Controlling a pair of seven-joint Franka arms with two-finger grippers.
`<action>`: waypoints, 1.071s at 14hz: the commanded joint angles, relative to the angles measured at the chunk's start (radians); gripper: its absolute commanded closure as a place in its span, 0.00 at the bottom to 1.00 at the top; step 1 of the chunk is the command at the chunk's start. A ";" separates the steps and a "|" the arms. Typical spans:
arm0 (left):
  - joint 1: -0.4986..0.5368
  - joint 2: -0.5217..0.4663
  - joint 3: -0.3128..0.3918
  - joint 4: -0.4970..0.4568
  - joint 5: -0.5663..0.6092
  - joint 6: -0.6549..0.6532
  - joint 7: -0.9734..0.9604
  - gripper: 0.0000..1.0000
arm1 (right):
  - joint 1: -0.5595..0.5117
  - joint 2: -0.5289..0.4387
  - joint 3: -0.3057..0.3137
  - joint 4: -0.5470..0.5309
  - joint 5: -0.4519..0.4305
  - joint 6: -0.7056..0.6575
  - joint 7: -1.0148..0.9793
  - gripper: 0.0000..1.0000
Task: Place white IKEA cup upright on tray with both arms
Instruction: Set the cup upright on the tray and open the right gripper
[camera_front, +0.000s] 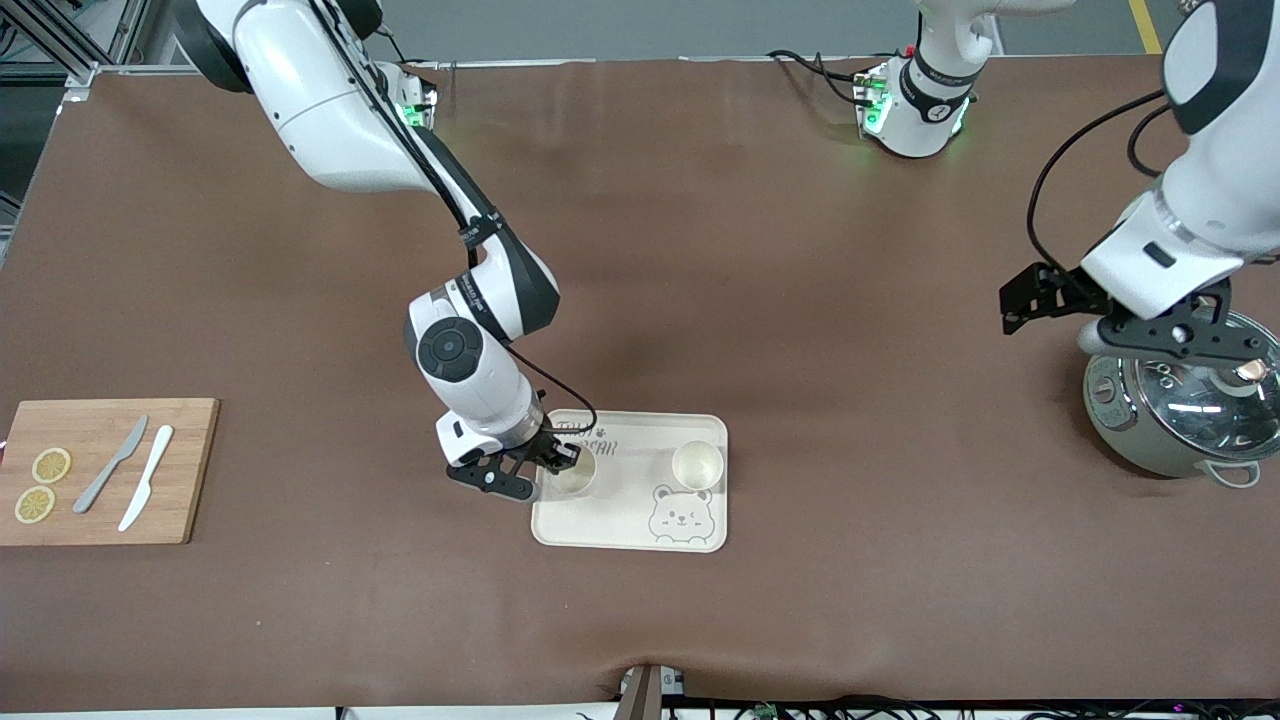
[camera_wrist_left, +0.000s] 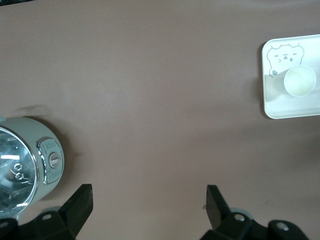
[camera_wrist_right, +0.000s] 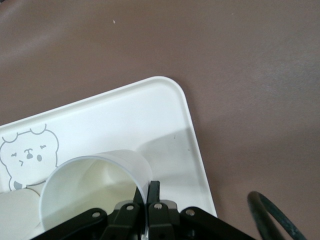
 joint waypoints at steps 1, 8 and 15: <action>0.004 -0.059 0.004 -0.044 -0.028 -0.015 0.020 0.00 | 0.027 0.037 -0.012 0.037 -0.027 0.024 0.052 1.00; 0.004 -0.085 0.008 -0.036 -0.019 -0.041 0.015 0.00 | 0.079 0.068 -0.051 0.035 -0.037 0.067 0.081 1.00; 0.010 -0.121 0.073 -0.030 -0.031 -0.160 0.117 0.00 | 0.087 0.073 -0.061 0.035 -0.039 0.068 0.081 0.96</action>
